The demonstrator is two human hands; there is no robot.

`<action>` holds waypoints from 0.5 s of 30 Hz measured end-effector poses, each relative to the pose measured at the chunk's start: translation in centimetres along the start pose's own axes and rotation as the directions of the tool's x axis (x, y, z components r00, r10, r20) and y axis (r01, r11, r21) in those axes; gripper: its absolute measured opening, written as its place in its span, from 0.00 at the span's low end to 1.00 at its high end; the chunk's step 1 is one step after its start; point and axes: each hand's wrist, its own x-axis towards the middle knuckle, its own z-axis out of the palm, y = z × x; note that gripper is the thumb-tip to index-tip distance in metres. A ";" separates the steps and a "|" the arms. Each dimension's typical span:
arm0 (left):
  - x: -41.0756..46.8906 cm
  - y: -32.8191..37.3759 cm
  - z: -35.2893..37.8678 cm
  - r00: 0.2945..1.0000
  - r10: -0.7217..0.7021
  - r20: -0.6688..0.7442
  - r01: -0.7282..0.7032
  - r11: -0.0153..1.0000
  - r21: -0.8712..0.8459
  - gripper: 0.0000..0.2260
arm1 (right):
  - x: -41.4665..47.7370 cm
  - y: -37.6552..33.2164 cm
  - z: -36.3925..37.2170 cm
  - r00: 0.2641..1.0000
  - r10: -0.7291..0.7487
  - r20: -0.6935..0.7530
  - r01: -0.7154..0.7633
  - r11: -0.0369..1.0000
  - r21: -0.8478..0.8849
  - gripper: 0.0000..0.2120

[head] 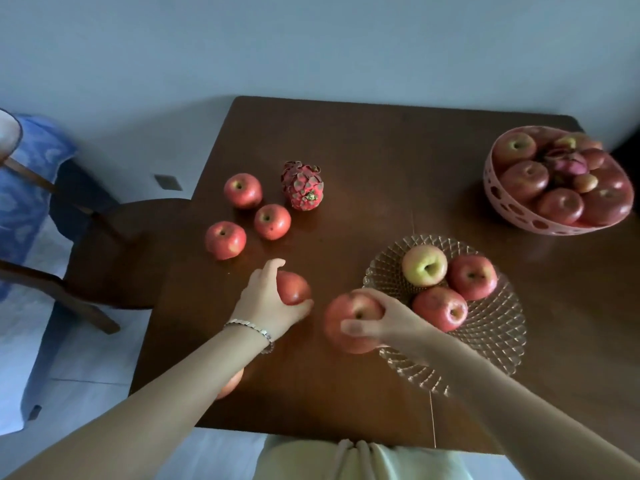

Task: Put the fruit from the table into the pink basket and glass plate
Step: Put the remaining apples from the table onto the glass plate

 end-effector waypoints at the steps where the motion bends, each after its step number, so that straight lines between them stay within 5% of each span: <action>1: -0.4 1.1 0.6 0.999 0.034 0.010 -0.034 0.999 -0.003 0.36 | -1.3 0.2 -1.9 1.000 0.011 -0.013 -0.010 0.993 0.116 0.36; 5: -2.1 4.9 3.6 0.984 0.171 0.048 -0.171 0.985 0.003 0.37 | -5.4 2.2 -8.3 0.967 0.097 -0.234 0.001 0.922 0.386 0.06; 8: -3.1 7.1 6.5 0.966 0.231 0.117 -0.237 0.971 0.043 0.35 | -6.7 4.9 -12.2 0.876 0.166 -0.453 -0.090 0.979 0.186 0.12; 11: -4.0 8.8 9.9 0.935 0.237 0.262 -0.266 0.961 0.080 0.30 | -7.1 6.9 -14.6 0.770 0.084 -0.632 -0.214 0.968 -0.132 0.21; 15: -4.3 10.2 13.9 0.881 0.190 0.434 -0.259 0.960 0.106 0.27 | -6.3 7.5 -15.3 0.770 -0.039 -0.637 -0.262 0.891 -0.372 0.22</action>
